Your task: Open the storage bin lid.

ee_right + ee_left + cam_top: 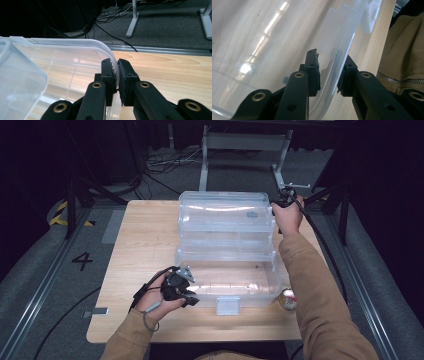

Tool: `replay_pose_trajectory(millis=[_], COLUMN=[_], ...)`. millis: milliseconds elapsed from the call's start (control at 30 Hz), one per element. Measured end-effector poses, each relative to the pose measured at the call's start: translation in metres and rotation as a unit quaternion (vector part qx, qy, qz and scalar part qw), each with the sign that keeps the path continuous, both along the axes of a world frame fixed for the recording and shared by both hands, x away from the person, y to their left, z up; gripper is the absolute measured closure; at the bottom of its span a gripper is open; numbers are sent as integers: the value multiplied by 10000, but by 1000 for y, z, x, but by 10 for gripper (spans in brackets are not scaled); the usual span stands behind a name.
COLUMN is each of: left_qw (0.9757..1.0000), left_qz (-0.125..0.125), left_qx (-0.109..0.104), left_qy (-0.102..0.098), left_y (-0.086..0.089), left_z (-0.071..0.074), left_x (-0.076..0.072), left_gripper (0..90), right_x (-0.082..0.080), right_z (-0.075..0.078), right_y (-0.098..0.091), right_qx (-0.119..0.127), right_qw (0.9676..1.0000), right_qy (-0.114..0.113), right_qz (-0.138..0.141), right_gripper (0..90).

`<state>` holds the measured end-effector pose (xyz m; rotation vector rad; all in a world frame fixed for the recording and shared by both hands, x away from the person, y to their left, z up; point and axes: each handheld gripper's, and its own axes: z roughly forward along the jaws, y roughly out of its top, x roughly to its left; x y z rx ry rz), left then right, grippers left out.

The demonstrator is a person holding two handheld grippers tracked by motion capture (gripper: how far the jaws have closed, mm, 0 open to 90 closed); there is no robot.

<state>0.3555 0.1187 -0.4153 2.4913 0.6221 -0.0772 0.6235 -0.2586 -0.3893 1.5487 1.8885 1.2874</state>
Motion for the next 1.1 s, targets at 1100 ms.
replay_pose_trajectory(millis=[1100], left_qw=[10000], left_qz=[45], left_qx=[-28], left_qy=[26], left_y=[0], left_z=[0], left_x=[-1], left_gripper=[738], right_x=[6], right_z=[-12], right_y=[0], right_qx=[24], right_qw=[9999], right_qy=[168], right_qz=[18], right_gripper=[820])
